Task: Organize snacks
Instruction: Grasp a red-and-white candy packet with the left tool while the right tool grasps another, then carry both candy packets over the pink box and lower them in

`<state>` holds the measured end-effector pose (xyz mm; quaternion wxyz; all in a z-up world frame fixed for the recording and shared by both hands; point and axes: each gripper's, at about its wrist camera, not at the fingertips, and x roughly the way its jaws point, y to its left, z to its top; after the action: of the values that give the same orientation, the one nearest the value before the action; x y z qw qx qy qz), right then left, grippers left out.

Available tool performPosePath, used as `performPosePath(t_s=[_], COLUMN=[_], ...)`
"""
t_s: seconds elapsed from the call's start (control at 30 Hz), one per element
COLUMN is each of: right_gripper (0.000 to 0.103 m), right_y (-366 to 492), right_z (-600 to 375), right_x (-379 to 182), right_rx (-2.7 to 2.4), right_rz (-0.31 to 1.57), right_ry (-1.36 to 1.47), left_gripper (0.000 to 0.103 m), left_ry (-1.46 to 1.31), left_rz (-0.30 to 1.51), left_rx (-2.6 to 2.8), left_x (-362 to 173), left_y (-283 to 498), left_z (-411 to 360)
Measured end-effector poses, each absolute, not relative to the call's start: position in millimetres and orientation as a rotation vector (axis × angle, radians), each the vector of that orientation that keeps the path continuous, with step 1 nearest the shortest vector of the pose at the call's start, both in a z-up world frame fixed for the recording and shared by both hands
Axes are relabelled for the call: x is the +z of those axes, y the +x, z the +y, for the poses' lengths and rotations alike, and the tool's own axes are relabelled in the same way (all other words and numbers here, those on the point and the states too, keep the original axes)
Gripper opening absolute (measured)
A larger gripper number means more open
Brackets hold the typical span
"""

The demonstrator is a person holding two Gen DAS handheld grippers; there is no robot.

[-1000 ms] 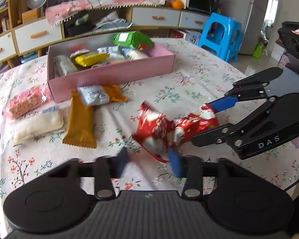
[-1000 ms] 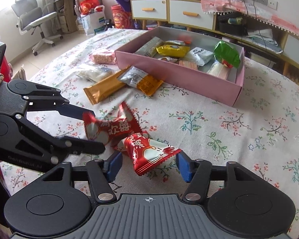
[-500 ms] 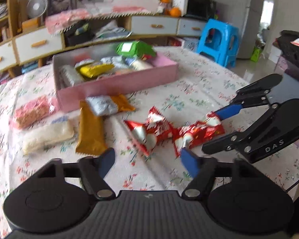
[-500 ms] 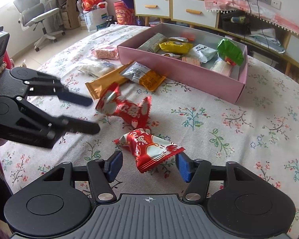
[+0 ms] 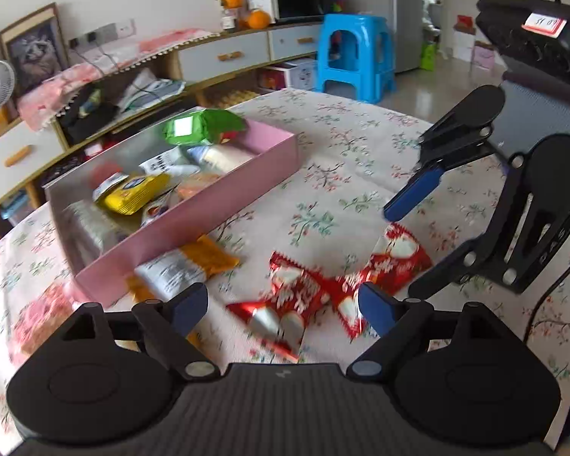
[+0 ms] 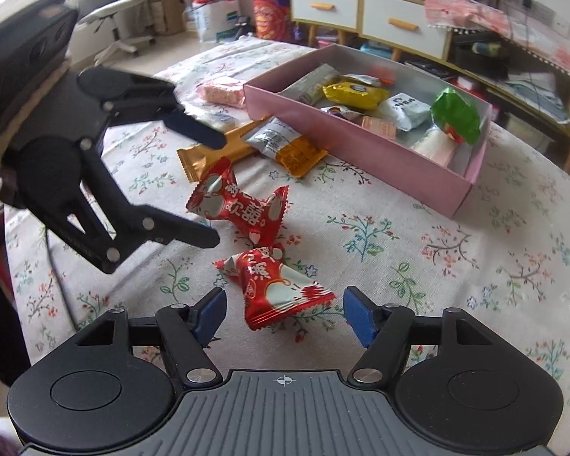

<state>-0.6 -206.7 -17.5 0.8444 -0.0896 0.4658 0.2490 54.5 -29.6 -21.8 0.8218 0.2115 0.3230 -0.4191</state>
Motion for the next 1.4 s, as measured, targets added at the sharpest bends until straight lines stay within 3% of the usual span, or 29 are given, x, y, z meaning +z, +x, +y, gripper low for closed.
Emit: performPosePath(t_s=[0.13, 0.3, 0.5, 0.67, 0.93, 1.4], right_gripper=[0.069, 0.069, 0.064, 0.049, 0.048, 0.048], right_y=[8, 13, 12, 10, 6, 24], right_z=[-199, -189, -183, -183, -178, -192], right_x=[-20, -25, -32, -33, -25, 5], right_rx=[0.549, 0.585, 0.586, 0.576, 0.508, 0.326], right_rz=[0.985, 0.995, 1.001, 1.002, 0.954, 0.861], right_ry=[-0.233, -0.263, -0.296, -0.299, -0.310, -0.256], left_gripper=[0.078, 0.054, 0.038, 0.035, 0.033, 0.032], left_ry=[0.495, 0.539, 0.519, 0.447, 0.321, 0.172], left_rz=[0.720, 0.773, 0.811, 0.841, 0.876, 0.779], left_rx=[-0.916, -0.923, -0.895, -0.838, -0.777, -0.604], left_x=[-28, -36, -39, -39, -29, 12], left_y=[61, 63, 64, 67, 68, 88], left_z=[-40, -48, -44, -37, -28, -21])
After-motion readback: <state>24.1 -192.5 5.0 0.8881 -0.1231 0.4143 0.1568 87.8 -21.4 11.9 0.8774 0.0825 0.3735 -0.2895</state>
